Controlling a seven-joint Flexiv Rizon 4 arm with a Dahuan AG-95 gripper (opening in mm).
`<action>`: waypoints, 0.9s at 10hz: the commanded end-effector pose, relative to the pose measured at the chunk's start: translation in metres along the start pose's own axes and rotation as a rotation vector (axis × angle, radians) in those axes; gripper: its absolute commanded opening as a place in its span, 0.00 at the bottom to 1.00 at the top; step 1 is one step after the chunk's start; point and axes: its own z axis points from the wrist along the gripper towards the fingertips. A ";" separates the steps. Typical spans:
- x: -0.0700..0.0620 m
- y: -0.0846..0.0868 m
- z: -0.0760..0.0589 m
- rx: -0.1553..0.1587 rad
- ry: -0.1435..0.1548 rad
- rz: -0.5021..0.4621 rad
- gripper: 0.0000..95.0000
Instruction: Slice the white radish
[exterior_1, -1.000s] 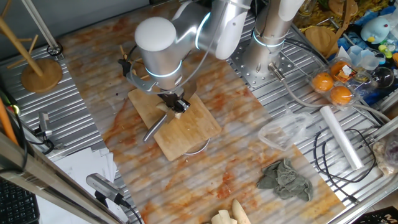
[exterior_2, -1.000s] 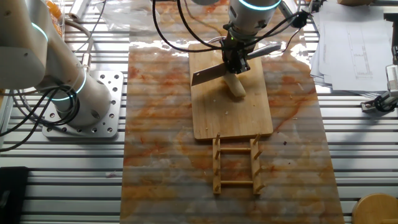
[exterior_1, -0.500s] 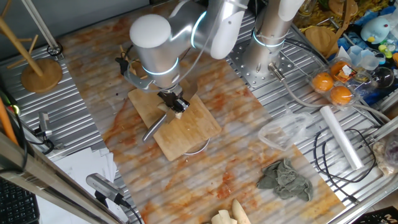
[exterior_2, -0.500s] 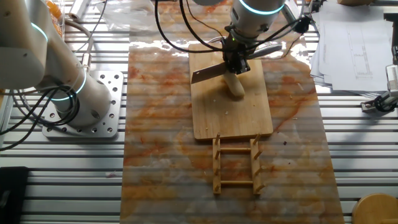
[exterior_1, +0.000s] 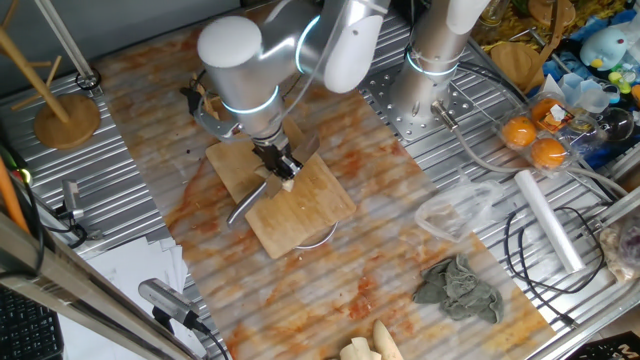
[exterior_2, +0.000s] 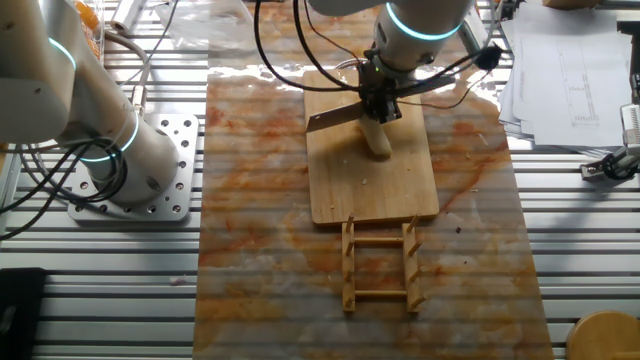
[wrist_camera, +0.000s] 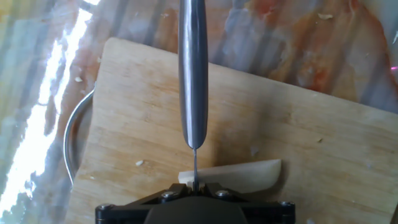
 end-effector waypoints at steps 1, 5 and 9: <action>0.000 0.001 0.000 -0.043 -0.004 0.022 0.00; 0.000 0.001 0.001 -0.075 -0.013 0.047 0.00; 0.001 0.001 0.003 -0.121 -0.023 0.072 0.00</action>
